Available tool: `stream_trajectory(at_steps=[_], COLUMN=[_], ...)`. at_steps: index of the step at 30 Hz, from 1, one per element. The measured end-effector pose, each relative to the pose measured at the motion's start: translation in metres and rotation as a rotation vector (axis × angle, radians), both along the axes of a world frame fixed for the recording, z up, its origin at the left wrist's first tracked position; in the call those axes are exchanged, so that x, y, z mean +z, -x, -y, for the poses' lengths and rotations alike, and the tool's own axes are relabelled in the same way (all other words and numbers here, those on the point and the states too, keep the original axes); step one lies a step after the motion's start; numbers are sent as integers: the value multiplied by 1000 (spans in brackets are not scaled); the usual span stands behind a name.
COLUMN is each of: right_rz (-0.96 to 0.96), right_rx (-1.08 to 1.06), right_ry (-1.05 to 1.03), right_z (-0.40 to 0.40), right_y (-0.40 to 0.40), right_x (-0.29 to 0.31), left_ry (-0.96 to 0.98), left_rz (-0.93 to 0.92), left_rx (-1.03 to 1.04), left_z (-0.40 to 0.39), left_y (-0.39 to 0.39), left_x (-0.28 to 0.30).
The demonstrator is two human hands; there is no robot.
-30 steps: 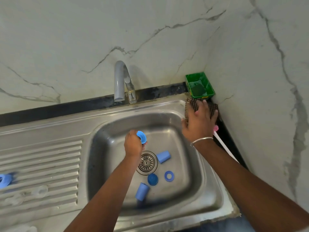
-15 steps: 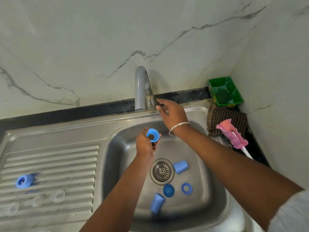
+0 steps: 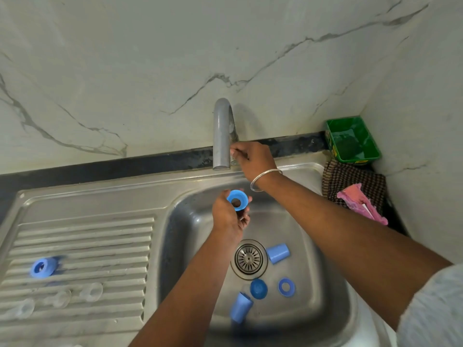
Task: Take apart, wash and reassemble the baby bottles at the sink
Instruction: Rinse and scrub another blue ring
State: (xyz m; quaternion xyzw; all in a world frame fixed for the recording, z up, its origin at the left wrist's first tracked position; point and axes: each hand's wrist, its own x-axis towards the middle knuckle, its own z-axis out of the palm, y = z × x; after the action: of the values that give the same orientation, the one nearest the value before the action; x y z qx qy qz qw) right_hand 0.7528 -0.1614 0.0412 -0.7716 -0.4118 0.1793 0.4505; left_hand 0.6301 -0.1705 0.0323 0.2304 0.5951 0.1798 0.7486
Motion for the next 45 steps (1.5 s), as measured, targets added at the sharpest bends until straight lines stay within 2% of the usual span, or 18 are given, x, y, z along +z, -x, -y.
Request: stream_trajectory(at_steps=[4, 13, 16, 19, 21, 24, 28, 32, 35, 41, 43, 45], right_rz=[129, 284, 261, 133, 17, -95, -193, -184, -348, -411, -654, -1142], right_rx=[34, 32, 33, -17, -66, -36, -36, -51, -119, -25, -149, -341], right_ry=[104, 291, 211, 39, -5, 63, 170, 212, 236, 262, 132, -61], right_z=[0, 1, 8, 28, 45, 64, 68, 54, 43, 33, 33, 36], right_y=[5, 14, 20, 36, 47, 57, 61, 74, 82, 98, 93, 82], right_x=[14, 31, 22, 6, -12, -35, -45, -43, -46, -50, -52, -48], left_ry=[8, -23, -33, -65, -87, -105, -123, -85, -53, -81, -140, -209], left_rz=[10, 38, 49, 89, 129, 121, 21, -49, -49, -88, -95, -100], left_rx=[11, 26, 12, -5, -24, -78, -98, -35, 15, -35, -87, -145], left_z=[2, 0, -2, -7, -10, -7, -2, -4, -7, -6, -6, -6], left_y=[-2, -3, -3, -3, -2, 1, 5, 20, 36, 48, 47, 44], left_x=[9, 21, 21, 16, 11, 7, 1, -3, -5, -5, -5, -5])
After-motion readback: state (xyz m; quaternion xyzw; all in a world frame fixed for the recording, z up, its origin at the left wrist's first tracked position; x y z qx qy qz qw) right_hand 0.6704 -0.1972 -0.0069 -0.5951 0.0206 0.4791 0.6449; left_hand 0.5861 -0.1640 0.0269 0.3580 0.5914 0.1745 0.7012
